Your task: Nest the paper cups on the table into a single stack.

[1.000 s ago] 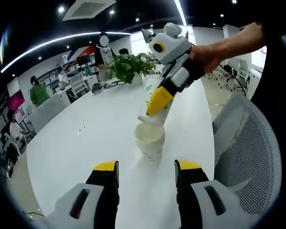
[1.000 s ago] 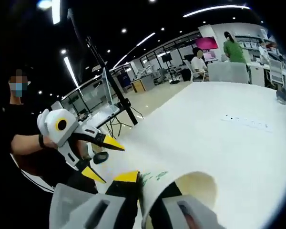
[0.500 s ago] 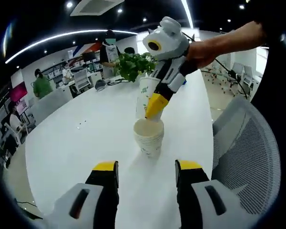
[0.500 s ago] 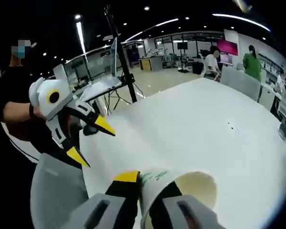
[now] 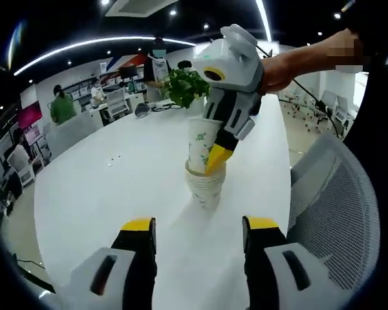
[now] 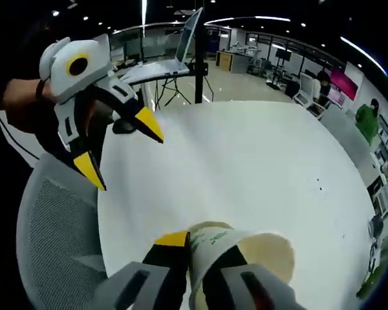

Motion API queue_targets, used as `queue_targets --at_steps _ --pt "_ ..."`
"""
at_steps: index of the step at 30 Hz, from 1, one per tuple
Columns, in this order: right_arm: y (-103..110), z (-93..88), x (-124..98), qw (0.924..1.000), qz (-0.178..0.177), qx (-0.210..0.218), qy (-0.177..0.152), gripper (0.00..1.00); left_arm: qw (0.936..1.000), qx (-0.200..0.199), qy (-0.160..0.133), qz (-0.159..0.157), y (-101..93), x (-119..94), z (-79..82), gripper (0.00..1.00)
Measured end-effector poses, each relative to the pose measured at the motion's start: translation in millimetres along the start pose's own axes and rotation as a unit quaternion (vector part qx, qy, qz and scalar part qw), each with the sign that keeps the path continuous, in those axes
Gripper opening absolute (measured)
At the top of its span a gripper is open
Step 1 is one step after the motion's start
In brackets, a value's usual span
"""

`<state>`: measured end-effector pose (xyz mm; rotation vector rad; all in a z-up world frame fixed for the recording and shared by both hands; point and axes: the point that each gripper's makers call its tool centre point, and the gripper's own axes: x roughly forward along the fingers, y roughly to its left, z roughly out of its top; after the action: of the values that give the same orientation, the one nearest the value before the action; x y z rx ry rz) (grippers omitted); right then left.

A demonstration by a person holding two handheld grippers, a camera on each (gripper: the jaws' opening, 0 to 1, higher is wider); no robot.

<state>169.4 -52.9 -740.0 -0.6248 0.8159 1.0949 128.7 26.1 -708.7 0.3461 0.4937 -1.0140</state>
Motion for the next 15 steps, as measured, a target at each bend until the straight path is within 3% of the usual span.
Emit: queue_targets --at_steps 15 --pt "-2.8 -5.2 13.5 0.9983 0.011 -0.037 0.042 0.05 1.0 -0.006 0.003 0.001 -1.9 0.8 -5.5 0.52"
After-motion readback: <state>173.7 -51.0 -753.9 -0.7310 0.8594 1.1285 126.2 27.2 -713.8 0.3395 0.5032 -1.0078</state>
